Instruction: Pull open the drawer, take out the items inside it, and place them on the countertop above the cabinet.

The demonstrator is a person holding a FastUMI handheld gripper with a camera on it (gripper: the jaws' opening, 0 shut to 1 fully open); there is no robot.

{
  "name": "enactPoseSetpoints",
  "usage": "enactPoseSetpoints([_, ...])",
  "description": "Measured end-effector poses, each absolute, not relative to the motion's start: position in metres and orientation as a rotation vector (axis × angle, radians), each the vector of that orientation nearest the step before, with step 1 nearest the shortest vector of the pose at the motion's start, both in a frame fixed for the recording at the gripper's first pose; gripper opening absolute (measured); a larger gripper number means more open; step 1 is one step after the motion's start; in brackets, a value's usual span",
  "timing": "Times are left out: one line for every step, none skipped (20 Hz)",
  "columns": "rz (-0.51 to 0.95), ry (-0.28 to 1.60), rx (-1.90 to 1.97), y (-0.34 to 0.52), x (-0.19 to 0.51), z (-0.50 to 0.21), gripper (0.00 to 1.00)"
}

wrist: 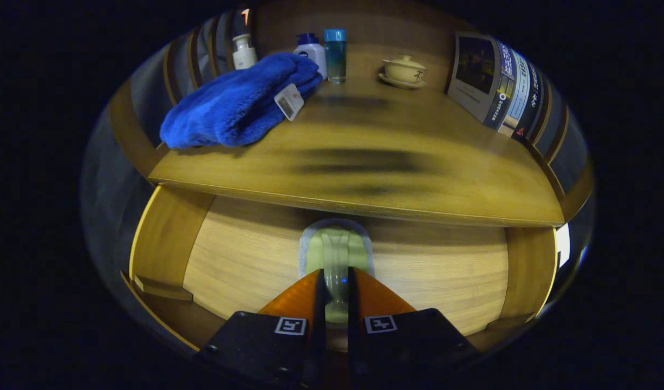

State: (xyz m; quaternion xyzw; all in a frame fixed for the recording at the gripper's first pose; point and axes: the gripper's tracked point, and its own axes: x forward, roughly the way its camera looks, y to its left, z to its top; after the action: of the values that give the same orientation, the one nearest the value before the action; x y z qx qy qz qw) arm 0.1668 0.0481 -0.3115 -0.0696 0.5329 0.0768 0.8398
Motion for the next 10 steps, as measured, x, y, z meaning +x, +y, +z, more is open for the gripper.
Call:
enactPoseSetpoints([0.188, 1.1, -0.189, 0.048, 0.166, -0.303, 0.25])
enactPoseSetpoints([0.205, 1.06, -0.252, 0.045, 0.168, -0.293, 0.26])
enactPoseSetpoints([0.221, 1.02, -0.316, 0.041, 0.169, -0.282, 0.25])
enactPoseSetpoints([0.246, 0.991, -0.354, 0.043, 0.166, -0.271, 0.26])
enactPoseSetpoints([0.276, 0.978, -0.36, 0.048, 0.159, -0.264, 0.26])
enactPoseSetpoints([0.306, 0.971, -0.354, 0.053, 0.152, -0.256, 0.26])
enactPoseSetpoints([0.323, 0.959, -0.355, 0.055, 0.146, -0.246, 0.26])
enactPoseSetpoints([0.336, 0.951, -0.357, 0.053, 0.14, -0.239, 0.25])
enactPoseSetpoints([0.352, 0.932, -0.351, 0.053, 0.136, -0.232, 0.25])
enactPoseSetpoints([0.369, 0.915, -0.342, 0.053, 0.132, -0.222, 0.26])
